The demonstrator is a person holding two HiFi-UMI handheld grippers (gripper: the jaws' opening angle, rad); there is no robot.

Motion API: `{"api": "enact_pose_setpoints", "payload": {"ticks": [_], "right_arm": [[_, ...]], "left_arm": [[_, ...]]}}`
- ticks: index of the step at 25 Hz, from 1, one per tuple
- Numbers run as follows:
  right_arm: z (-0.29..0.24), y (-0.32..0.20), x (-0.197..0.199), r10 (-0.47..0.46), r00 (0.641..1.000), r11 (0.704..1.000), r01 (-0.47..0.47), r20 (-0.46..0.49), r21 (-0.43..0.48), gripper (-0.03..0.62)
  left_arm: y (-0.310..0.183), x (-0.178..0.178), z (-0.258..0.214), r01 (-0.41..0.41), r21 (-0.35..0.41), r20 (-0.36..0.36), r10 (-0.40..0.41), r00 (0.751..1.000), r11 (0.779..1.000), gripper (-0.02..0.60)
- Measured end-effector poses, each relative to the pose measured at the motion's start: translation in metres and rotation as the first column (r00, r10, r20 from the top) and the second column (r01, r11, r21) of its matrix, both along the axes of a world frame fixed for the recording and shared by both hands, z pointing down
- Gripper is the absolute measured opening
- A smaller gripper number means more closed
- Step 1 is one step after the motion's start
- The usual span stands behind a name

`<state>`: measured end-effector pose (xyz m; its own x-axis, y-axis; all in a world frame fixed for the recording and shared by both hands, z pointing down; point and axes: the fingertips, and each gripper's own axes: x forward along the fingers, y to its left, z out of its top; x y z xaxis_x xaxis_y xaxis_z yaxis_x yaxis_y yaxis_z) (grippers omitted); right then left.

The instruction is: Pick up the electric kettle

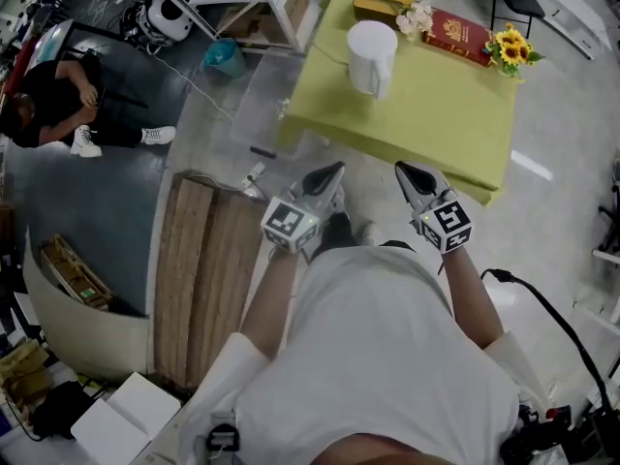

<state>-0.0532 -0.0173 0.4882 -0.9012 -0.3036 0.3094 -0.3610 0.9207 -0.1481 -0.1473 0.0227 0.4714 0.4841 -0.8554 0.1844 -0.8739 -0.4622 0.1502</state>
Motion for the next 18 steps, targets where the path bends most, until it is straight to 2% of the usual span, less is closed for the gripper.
{"api": "enact_pose_setpoints", "payload": {"ticks": [11,18], "right_arm": [[0.014,-0.062,-0.034,0.124,0.992,0.992,-0.125,-0.032,-0.008,0.003],[0.011,-0.094,-0.054,0.218,0.975,0.976,-0.218,-0.050,-0.009,0.003]], "left_arm": [[-0.070,-0.047,0.011,-0.074,-0.008,0.035,0.075,0.997,0.997,0.002],[-0.107,-0.070,0.018,-0.185,-0.029,0.034,0.186,0.982,0.982,0.002]]}}
